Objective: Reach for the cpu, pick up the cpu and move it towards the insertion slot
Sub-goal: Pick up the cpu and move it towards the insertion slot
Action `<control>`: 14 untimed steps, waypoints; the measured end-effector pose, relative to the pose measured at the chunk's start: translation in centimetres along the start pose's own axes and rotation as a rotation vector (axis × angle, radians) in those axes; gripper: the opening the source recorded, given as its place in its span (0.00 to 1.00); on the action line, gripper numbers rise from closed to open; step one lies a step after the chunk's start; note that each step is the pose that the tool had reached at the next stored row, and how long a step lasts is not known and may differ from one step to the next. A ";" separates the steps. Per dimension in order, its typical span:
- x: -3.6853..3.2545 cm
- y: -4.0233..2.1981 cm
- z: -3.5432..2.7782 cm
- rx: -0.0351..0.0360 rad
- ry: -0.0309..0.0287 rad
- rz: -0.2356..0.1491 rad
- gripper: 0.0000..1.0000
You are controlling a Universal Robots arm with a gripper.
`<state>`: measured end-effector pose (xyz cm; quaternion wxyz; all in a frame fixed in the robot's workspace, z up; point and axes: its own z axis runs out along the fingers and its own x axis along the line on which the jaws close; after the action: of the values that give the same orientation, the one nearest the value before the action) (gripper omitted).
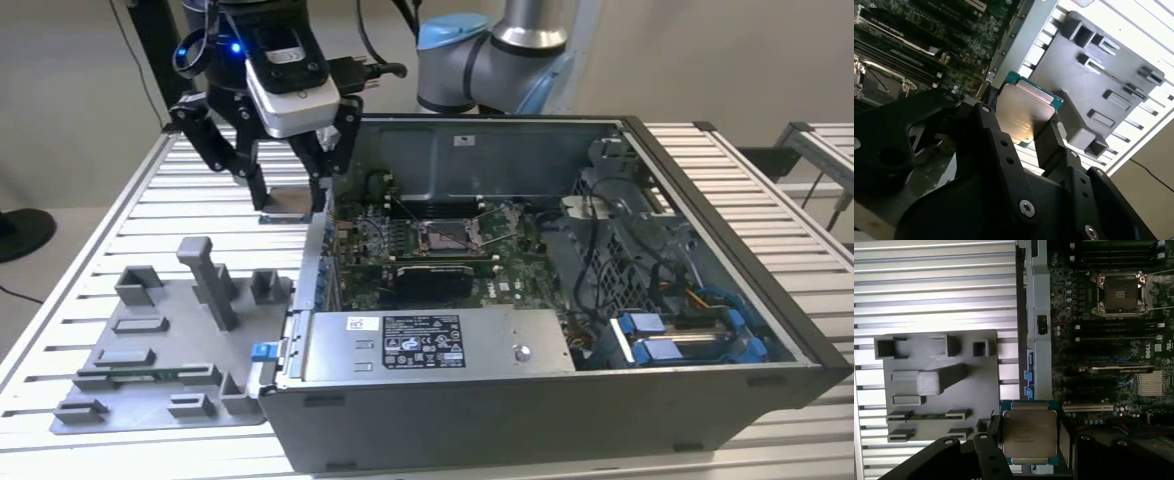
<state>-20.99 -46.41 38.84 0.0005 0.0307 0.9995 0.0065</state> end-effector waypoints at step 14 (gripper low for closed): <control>-2.75 0.17 0.01 0.0000 0.0000 0.000 0.00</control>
<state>-18.23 -46.41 38.83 0.0006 0.0307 0.9995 0.0065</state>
